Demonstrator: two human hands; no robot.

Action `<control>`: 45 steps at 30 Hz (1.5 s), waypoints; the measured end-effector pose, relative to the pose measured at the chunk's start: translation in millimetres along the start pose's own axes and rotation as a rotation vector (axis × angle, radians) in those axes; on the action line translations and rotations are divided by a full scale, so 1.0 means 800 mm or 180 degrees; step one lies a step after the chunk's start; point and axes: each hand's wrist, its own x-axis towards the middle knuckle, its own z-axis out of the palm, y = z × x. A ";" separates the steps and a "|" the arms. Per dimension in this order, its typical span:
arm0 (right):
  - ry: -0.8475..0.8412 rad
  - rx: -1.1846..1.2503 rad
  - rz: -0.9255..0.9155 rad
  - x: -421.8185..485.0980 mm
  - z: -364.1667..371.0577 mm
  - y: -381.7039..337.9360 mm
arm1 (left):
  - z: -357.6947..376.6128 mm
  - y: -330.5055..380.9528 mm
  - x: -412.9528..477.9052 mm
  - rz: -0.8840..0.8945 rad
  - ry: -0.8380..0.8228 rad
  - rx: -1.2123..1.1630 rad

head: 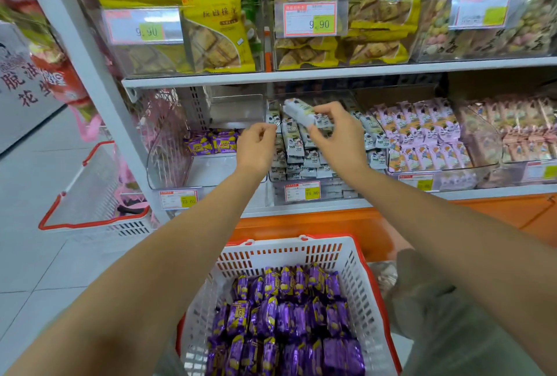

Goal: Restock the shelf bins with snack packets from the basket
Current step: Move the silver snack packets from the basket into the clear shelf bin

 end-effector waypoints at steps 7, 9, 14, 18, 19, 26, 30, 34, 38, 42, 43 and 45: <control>0.0034 -0.0526 0.0281 0.029 0.003 0.020 | 0.006 -0.012 0.039 0.0498 -0.0339 0.1739; 0.0026 -0.0552 0.0265 0.037 0.015 0.017 | 0.006 -0.018 0.045 0.0589 -0.0456 0.1855; -0.0074 -0.0525 0.0221 0.048 0.037 0.007 | 0.005 -0.026 0.041 0.0549 -0.0700 0.1868; -0.0233 -0.0428 0.0110 0.051 0.039 0.005 | 0.003 -0.028 0.039 0.0579 -0.0712 0.1850; -0.0280 -0.0416 0.0087 0.051 0.038 0.006 | 0.002 -0.029 0.039 0.0577 -0.0701 0.1826; -0.0030 -0.0110 0.0068 0.061 0.031 0.003 | 0.001 -0.030 0.046 0.0600 -0.0703 0.1861; 0.0144 0.0037 0.0109 0.063 0.043 -0.001 | -0.002 -0.034 0.047 0.0721 -0.0576 0.1720; 0.0412 0.0295 -0.0174 0.042 0.046 -0.009 | -0.008 -0.036 0.044 0.0528 0.0003 0.1035; 0.0517 0.0376 -0.0524 0.020 0.044 -0.013 | -0.011 -0.017 0.035 -0.0264 -0.0160 -0.0217; 0.0624 0.0386 -0.0438 0.010 0.033 -0.012 | -0.008 -0.002 0.027 -0.0339 -0.0357 -0.0170; 0.0638 0.0400 -0.0424 0.008 0.029 -0.011 | -0.007 -0.003 0.026 -0.0329 -0.0380 -0.0048; 0.0647 0.0407 -0.0562 0.004 0.025 -0.011 | -0.005 -0.006 0.024 -0.0366 -0.0393 0.0010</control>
